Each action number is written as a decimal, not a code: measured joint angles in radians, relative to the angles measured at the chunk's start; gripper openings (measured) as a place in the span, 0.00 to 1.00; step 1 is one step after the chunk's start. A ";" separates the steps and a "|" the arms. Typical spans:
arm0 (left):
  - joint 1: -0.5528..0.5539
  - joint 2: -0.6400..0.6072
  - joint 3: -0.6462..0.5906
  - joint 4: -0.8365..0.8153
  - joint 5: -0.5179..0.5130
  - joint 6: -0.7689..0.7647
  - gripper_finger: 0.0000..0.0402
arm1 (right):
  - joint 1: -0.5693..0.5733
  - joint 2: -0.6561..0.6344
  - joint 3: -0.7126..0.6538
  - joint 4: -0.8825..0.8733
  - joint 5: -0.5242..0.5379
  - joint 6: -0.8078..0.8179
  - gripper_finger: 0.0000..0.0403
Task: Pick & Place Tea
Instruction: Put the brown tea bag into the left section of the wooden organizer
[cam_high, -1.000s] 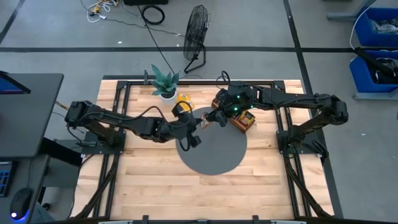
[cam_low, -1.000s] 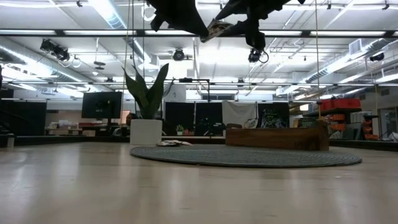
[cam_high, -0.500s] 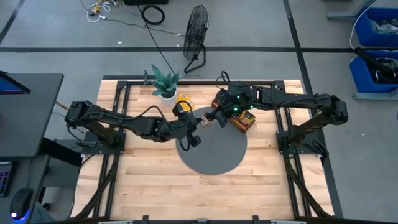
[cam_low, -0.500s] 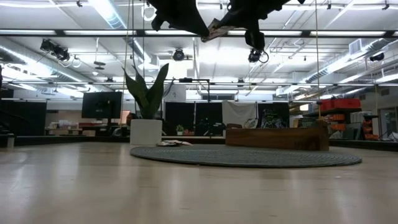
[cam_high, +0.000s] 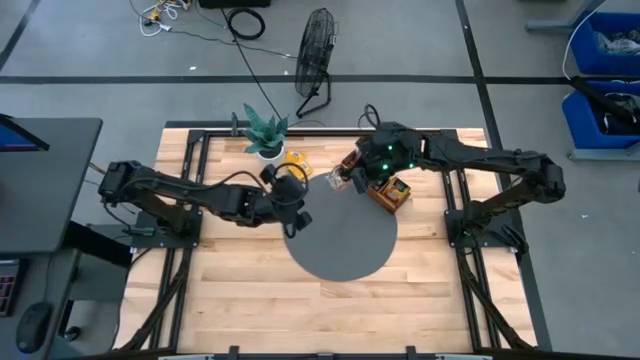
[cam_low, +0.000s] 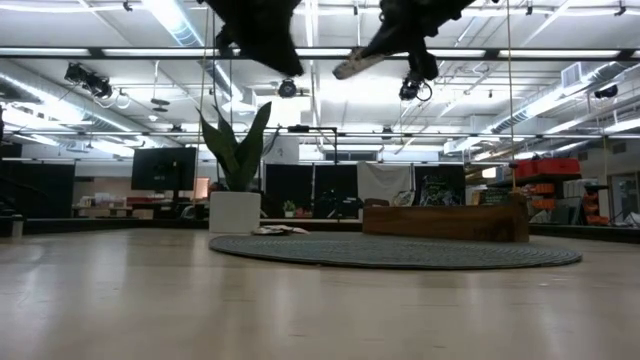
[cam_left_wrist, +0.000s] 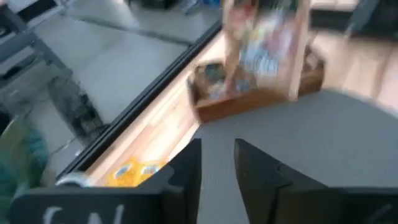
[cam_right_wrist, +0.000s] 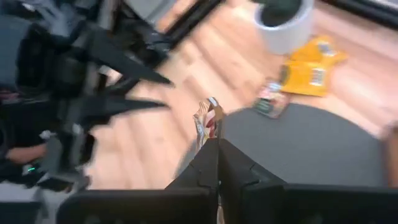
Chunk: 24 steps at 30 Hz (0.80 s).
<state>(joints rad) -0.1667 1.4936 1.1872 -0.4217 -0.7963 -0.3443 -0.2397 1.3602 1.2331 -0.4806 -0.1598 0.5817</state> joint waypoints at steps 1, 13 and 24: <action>0.000 -0.006 -0.001 -0.027 -0.005 -0.017 0.27 | -0.012 -0.005 0.003 -0.021 0.011 -0.003 0.00; 0.000 -0.018 -0.001 -0.039 -0.012 -0.064 0.31 | -0.173 0.138 0.298 -0.439 0.125 -0.175 0.00; 0.000 -0.018 -0.001 -0.041 -0.011 -0.098 0.31 | -0.258 0.348 0.297 -0.507 0.153 -0.196 0.00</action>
<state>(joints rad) -0.1669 1.4754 1.1866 -0.4629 -0.8078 -0.4419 -0.4979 1.7085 1.5303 -0.9877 -0.0070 0.3861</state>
